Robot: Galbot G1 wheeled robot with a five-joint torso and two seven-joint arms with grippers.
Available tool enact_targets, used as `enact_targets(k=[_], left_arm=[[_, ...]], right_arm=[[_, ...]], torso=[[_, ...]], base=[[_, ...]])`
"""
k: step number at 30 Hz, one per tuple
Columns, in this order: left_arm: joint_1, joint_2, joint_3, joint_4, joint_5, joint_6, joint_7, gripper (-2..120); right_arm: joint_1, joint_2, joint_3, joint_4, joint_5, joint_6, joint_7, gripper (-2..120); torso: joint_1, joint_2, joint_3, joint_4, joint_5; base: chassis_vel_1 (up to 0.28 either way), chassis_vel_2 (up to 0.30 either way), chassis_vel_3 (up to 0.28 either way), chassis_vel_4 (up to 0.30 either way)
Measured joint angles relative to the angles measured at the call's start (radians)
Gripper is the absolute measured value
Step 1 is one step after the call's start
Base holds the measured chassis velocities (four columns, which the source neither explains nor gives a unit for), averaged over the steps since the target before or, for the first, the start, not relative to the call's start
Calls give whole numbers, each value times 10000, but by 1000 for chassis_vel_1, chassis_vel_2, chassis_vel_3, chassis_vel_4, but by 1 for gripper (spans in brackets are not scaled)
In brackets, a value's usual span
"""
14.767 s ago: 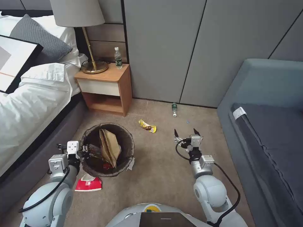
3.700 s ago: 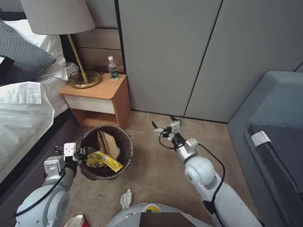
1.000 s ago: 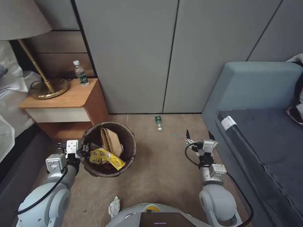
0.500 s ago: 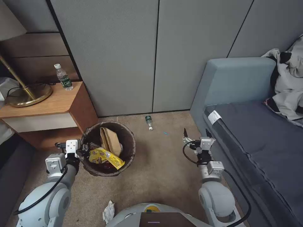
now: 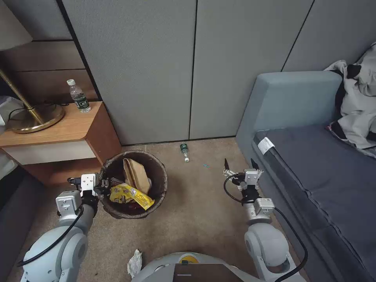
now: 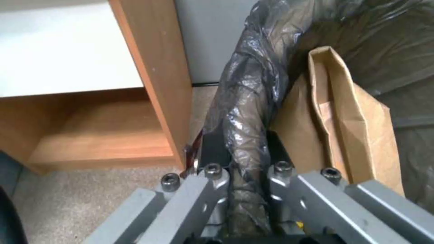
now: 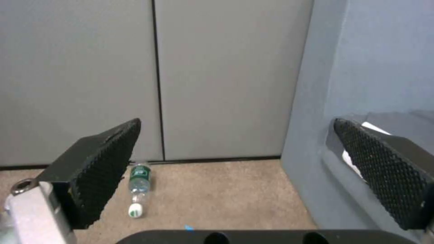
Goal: Pick up the trash bin, then pick up the garbage from the floor and place it into the trash bin.
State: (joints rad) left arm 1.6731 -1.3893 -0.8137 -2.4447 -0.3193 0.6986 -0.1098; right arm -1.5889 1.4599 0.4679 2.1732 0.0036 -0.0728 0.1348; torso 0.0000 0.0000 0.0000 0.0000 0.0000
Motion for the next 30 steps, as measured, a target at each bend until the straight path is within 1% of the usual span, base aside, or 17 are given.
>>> enact_targets(k=[10,30], left_arm=[[-6,-26,-24,15,-14,0,-64,3],[9,-45,-6,-34,-7,10,-59,3]], right_arm=[[39,-1,-40,-68,14,19,-18,100],[22,-8,-38,-70,30,68,-32,100]], torso=[[0,0,0,-1,0],[0,0,0,0,-1]], base=[[-21,21,24,-23],[-91,89,87,-92]])
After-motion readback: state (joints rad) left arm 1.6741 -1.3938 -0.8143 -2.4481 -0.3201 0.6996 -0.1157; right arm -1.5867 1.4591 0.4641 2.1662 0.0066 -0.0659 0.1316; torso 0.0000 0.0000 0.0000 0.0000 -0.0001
